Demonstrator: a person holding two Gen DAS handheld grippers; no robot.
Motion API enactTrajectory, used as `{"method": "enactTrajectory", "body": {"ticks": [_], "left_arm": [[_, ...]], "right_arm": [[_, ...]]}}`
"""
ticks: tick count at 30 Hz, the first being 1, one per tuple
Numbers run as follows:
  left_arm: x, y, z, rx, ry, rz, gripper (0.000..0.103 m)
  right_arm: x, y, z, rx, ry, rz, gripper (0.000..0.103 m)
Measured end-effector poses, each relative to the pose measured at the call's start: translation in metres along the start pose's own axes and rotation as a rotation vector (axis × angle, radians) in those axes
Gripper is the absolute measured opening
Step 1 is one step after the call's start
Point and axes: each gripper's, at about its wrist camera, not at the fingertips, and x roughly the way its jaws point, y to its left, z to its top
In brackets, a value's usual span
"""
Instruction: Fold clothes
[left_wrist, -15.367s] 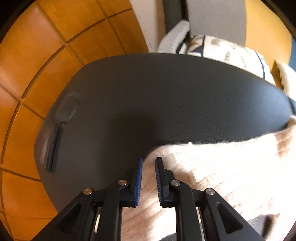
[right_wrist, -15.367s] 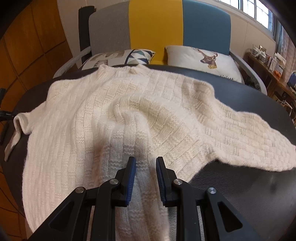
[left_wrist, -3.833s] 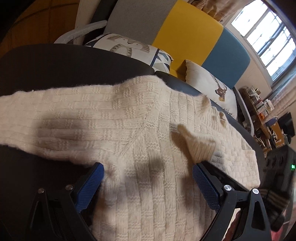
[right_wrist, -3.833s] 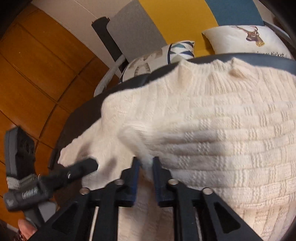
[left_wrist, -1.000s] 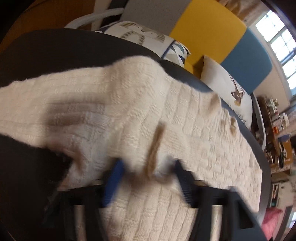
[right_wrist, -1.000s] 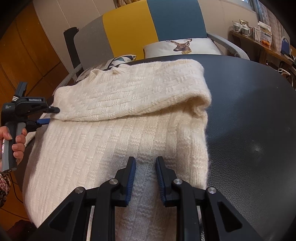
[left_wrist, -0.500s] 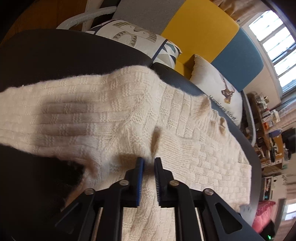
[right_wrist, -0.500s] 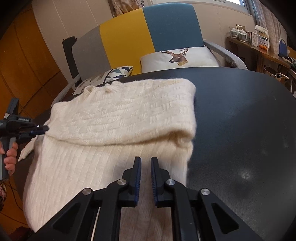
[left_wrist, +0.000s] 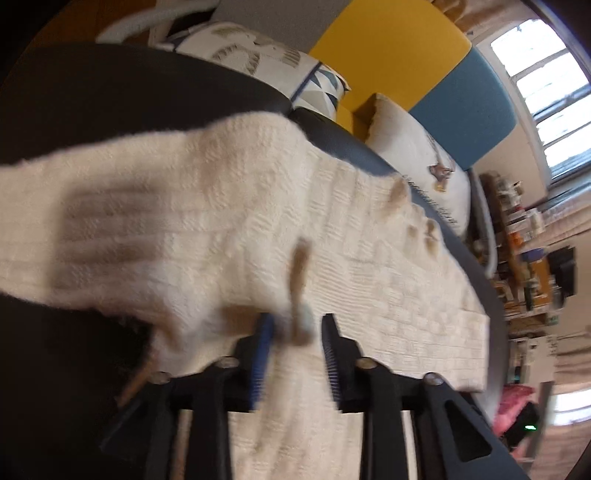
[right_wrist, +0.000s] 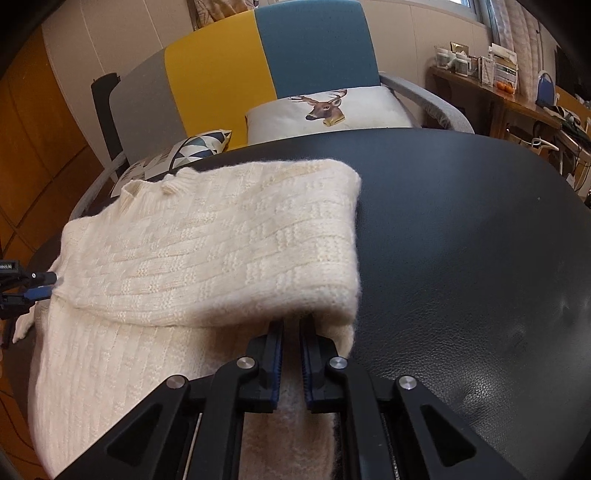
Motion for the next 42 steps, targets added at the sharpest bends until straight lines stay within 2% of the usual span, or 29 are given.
{"method": "enactTrajectory", "body": {"ticks": [2,3,7,9,12,14,15,18,31,33,35,36,39,42], "left_arm": [[-0.006,-0.005,0.001,0.009,-0.045,-0.007,0.048],[-0.006,-0.009,0.002,0.029,-0.055,-0.006,0.057],[0.013,-0.019,0.008,0.081,-0.016,0.037,0.058],[0.023,-0.019,0.008,0.085,0.007,0.032,0.058],[0.029,-0.024,0.005,0.119,0.000,0.042,0.058],[0.032,-0.027,0.004,0.151,0.004,0.075,0.044],[0.033,-0.027,0.004,0.159,0.007,0.084,0.027],[0.031,-0.023,0.006,0.160,0.018,0.081,0.017],[0.000,-0.018,0.009,0.120,0.020,-0.023,0.012],[-0.002,-0.016,0.010,0.115,0.017,-0.027,0.011],[0.001,-0.015,0.010,0.123,0.012,-0.011,0.010],[0.003,-0.013,0.009,0.129,0.011,0.008,0.003],[0.014,-0.003,0.005,0.132,0.012,0.066,0.003],[0.021,0.007,0.002,0.102,0.016,0.051,0.003]], "right_arm": [[0.001,0.000,-0.001,0.000,0.004,0.005,0.008],[0.002,0.000,-0.001,-0.001,0.006,0.007,0.008],[0.002,0.000,-0.001,0.000,0.008,0.011,0.008],[0.002,-0.001,-0.001,0.002,0.009,0.015,0.008],[0.003,-0.002,-0.001,0.006,0.010,0.020,0.008],[0.003,-0.001,-0.001,0.007,0.009,0.019,0.008],[0.003,-0.001,-0.001,0.007,0.008,0.016,0.008],[0.003,0.000,-0.001,0.008,0.002,0.014,0.008],[-0.004,-0.012,0.004,0.055,-0.058,-0.064,0.008],[-0.002,-0.017,0.004,0.074,-0.057,-0.087,0.004],[-0.001,-0.021,0.003,0.092,-0.057,-0.105,0.004],[0.001,-0.023,0.003,0.098,-0.053,-0.116,0.003],[0.003,-0.026,0.001,0.106,-0.049,-0.147,0.001],[0.000,-0.027,0.001,0.107,-0.027,-0.093,0.005]]}}
